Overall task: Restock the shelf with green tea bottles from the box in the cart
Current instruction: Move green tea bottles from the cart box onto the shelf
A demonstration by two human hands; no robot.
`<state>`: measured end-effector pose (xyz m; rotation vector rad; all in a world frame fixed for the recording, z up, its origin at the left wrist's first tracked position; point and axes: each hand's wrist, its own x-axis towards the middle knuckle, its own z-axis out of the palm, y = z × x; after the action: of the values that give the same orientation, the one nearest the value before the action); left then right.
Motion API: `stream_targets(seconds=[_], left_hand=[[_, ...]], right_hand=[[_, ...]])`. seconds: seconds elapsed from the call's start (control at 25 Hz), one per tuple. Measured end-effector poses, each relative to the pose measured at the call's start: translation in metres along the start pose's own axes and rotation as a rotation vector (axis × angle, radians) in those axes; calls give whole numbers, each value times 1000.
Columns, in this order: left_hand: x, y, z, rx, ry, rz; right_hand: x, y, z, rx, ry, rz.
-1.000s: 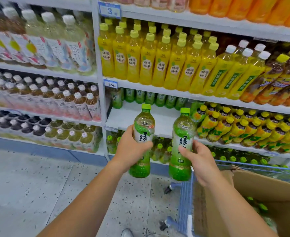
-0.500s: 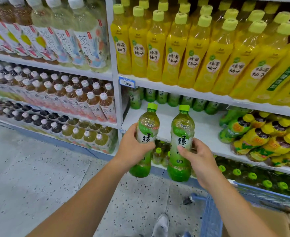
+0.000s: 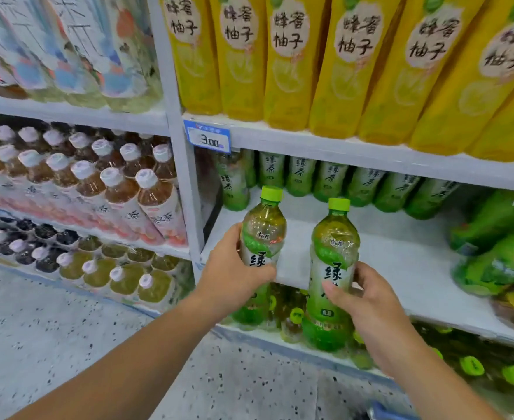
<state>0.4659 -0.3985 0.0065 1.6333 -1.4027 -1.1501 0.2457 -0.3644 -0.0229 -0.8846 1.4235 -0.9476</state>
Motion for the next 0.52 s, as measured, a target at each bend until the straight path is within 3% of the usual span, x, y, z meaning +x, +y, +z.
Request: stream_targets(seconds=[0.24, 0.52], left_hand=[[67, -28, 4, -52, 24, 212], [107, -49, 12, -85, 2, 358]], right_hand=[[70, 8, 17, -56, 13, -286], [115, 19, 31, -122, 78, -499]])
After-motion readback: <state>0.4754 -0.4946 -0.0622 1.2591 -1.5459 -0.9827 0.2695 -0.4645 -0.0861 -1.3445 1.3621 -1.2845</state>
